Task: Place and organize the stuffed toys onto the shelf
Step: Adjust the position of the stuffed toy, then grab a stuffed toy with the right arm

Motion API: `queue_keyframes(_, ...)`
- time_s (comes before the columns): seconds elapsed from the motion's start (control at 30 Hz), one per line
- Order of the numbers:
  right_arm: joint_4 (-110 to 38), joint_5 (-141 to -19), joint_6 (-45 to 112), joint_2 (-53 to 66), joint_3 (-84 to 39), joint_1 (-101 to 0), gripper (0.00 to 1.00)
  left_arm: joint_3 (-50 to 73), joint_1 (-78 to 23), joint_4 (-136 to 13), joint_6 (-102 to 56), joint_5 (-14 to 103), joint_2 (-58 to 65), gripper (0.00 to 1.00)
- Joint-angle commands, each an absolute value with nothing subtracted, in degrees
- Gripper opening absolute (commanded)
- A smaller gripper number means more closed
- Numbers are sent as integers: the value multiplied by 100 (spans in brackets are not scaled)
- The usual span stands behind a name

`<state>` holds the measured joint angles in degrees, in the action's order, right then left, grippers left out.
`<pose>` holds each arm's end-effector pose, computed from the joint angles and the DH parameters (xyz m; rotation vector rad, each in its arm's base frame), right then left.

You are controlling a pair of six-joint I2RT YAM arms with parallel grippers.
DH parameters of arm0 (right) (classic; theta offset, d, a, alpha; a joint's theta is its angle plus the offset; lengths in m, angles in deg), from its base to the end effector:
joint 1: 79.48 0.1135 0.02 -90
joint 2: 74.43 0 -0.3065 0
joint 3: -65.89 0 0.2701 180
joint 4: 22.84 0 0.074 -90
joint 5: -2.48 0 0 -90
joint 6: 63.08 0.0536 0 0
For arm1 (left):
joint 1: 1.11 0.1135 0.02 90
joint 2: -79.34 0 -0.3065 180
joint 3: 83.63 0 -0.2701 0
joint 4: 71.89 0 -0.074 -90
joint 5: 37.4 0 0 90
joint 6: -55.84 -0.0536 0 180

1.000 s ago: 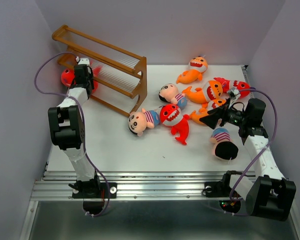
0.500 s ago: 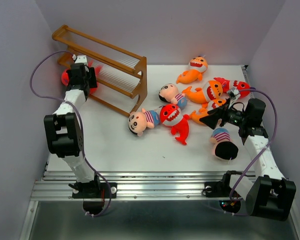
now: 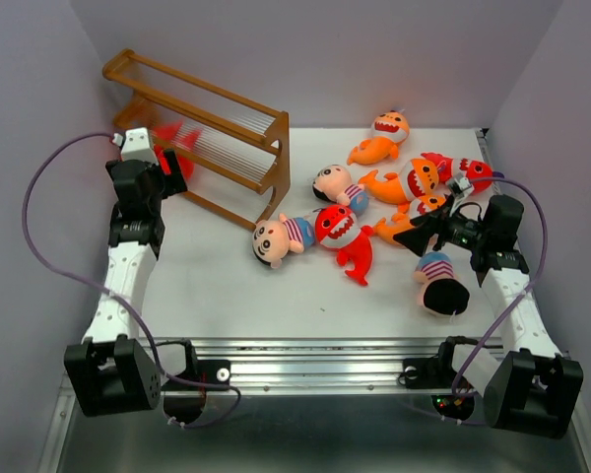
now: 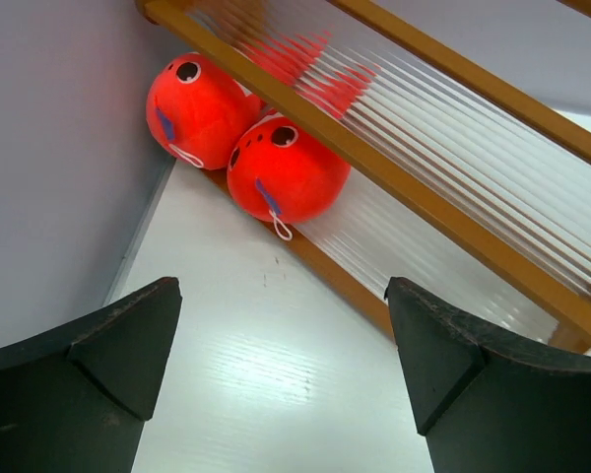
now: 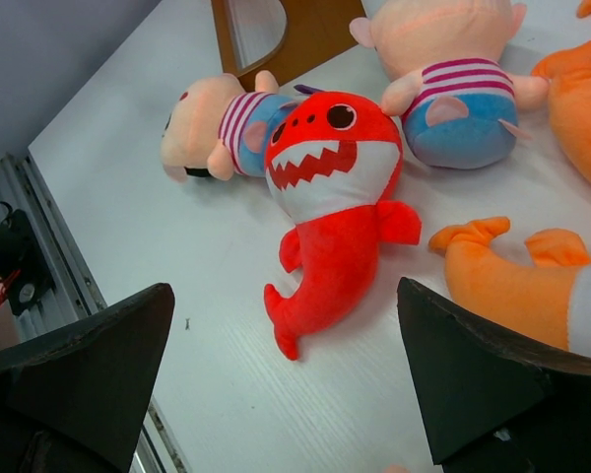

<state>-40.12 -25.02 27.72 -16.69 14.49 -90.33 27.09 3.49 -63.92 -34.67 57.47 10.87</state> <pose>0.2204 0.0062 0.3033 -0.5067 1.7877 0.9450 0.3027 0.0289 0.3866 -0.1241 1.6927 0.1388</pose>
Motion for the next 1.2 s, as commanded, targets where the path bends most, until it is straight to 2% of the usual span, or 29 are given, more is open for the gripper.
queue_keyframes(0.0,-4103,-2609,2228,-1739,1245,-9125,100,3350,355,-6547,-3109,5305,1929,99)
queue_keyframes(0.23,-4610,-2381,1719,-1520,1175,-9178,100,4467,364,-6591,-2590,4242,3371,99)
queue_keyframes(0.37,-5499,-2573,1208,-1177,325,-9178,100,4908,355,-6818,-2572,3461,4092,99)
queue_keyframes(0.6,-7615,-2906,39,-44,-1493,-9178,100,5497,241,-7092,-2247,3318,4848,99)
queue_keyframes(0.67,-7803,-3101,29,361,-1839,-9178,100,5480,197,-7039,-2273,3344,4937,99)
queue_keyframes(0.87,-7655,-4259,599,1090,-2841,-9038,100,5436,109,-7101,-2335,3388,4788,99)
queue_keyframes(1.17,-6565,-6264,1769,2268,-3807,-8660,100,5322,118,-6934,-2361,3370,4629,99)
